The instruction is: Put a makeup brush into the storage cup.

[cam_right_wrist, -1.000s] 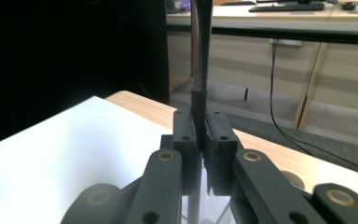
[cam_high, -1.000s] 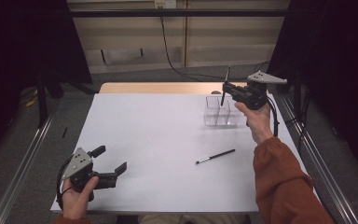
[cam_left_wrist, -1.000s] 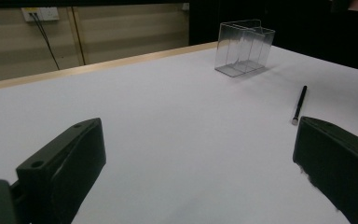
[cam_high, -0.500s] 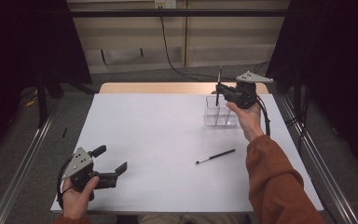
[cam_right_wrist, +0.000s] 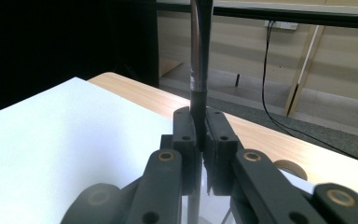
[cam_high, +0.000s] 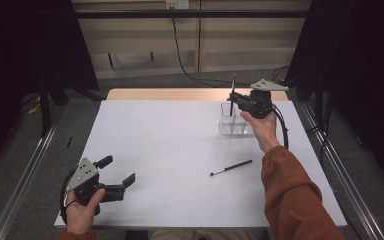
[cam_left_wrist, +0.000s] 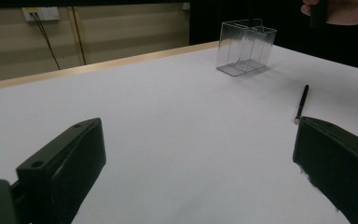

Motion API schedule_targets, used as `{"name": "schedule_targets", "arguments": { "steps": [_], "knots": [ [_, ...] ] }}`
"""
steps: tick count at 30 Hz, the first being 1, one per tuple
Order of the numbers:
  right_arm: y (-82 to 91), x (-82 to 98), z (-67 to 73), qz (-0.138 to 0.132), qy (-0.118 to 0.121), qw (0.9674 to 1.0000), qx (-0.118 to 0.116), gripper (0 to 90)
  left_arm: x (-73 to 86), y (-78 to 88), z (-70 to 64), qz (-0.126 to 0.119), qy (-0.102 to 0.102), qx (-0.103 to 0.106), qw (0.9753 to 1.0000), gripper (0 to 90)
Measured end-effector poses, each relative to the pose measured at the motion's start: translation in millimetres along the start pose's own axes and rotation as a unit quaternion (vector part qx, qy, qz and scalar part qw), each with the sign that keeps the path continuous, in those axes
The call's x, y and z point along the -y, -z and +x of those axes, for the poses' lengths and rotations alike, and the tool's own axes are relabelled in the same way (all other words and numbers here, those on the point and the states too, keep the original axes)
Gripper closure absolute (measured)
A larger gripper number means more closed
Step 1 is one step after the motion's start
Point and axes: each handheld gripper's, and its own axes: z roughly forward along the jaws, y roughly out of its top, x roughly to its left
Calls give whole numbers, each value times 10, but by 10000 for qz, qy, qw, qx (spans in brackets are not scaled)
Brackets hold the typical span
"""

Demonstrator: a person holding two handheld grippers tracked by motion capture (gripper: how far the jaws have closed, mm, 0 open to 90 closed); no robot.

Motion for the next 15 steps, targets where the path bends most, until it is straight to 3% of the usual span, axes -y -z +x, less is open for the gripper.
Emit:
{"name": "schedule_targets", "arguments": {
  "steps": [15],
  "knots": [
    [-86,108,15,206,-47,9998,39,840,9,32,44,-28,49,-47,10000,25]
  ]
}}
